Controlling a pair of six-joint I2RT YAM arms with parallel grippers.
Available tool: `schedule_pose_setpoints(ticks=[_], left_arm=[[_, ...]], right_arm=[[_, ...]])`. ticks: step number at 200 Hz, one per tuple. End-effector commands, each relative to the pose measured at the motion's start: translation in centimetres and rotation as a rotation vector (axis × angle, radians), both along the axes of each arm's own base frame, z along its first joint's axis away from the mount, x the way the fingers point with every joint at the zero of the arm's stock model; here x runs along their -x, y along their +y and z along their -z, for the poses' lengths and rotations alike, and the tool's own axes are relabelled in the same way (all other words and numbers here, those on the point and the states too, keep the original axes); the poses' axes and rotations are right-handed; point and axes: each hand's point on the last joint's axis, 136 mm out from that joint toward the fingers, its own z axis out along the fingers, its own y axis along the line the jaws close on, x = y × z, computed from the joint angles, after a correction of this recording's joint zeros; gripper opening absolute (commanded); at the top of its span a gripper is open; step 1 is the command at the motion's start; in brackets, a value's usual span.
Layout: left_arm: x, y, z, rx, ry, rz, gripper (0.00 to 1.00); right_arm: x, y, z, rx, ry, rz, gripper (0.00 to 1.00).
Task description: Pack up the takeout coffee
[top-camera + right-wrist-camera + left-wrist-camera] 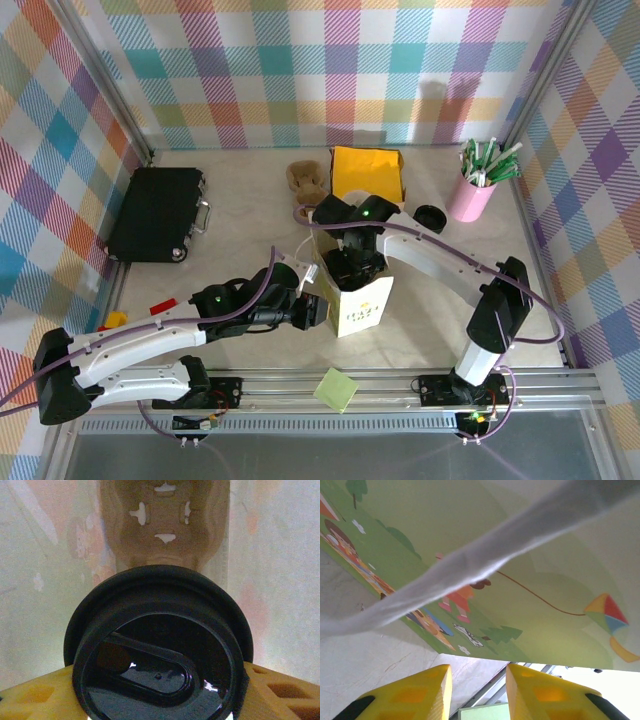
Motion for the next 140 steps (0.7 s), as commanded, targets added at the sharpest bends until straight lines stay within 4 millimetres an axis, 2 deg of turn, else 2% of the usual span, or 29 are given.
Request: schedule_pose_setpoints(ticks=[1, 52, 140], left_arm=[[0.1, 0.1, -1.3, 0.004, -0.035, 0.013, 0.34], [0.1, 0.2, -1.7, 0.007, -0.039, 0.008, 0.34], [0.0, 0.3, -1.4, -0.009, -0.041, 0.008, 0.34]], right_arm=[[-0.1, 0.0, 1.8, 0.020, 0.017, -0.004, 0.42], [-0.1, -0.1, 2.3, 0.031, 0.021, -0.011, 0.42], [0.0, -0.3, -0.4, 0.037, 0.021, -0.018, 0.41]])
